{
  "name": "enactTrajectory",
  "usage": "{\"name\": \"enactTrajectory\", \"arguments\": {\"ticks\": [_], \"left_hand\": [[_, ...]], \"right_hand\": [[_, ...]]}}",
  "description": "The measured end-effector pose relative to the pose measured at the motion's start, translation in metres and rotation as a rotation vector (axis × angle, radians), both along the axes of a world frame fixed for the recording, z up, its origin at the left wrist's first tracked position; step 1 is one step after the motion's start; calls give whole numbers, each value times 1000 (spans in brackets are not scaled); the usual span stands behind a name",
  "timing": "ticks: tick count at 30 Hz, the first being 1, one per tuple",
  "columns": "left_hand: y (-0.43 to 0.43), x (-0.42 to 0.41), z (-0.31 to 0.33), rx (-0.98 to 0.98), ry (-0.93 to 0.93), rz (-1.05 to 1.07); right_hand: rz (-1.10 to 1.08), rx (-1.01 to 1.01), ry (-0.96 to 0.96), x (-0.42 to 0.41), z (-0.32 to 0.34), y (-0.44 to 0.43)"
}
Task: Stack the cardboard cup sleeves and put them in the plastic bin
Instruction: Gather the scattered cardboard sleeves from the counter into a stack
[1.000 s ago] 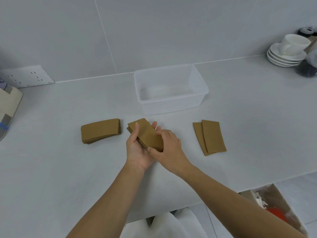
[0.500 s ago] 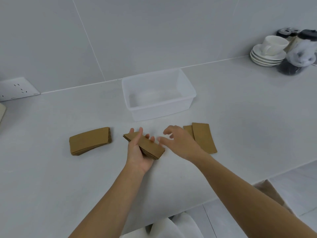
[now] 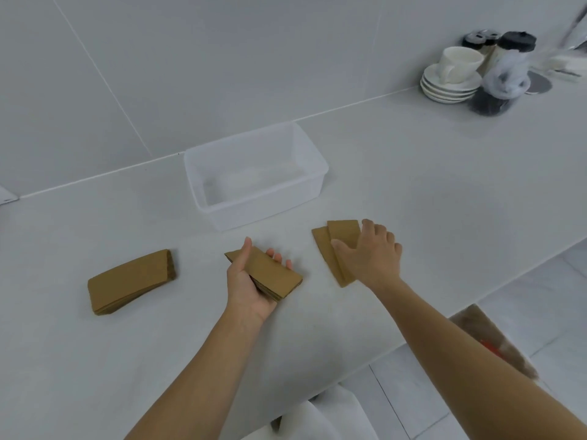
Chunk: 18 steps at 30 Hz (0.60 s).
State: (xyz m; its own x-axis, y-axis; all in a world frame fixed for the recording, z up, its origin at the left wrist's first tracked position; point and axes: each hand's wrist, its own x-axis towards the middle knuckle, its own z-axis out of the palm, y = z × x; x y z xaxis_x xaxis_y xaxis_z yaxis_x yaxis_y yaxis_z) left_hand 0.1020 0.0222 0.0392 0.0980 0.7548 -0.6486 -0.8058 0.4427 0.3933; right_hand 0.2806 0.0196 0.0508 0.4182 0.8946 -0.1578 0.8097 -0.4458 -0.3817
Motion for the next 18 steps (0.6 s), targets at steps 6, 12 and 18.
{"name": "enactTrajectory", "arguments": {"ticks": [6, 12, 18], "left_hand": [[1, 10, -1, 35, -19, -30], [2, 12, 2, 41, -65, -20], [8, 7, 7, 76, -102, -26]], "right_hand": [[43, -79, -37, -1, -20, -15], [110, -111, -139, -3, -14, -11], [122, -111, 42, -3, 11, 2]]}}
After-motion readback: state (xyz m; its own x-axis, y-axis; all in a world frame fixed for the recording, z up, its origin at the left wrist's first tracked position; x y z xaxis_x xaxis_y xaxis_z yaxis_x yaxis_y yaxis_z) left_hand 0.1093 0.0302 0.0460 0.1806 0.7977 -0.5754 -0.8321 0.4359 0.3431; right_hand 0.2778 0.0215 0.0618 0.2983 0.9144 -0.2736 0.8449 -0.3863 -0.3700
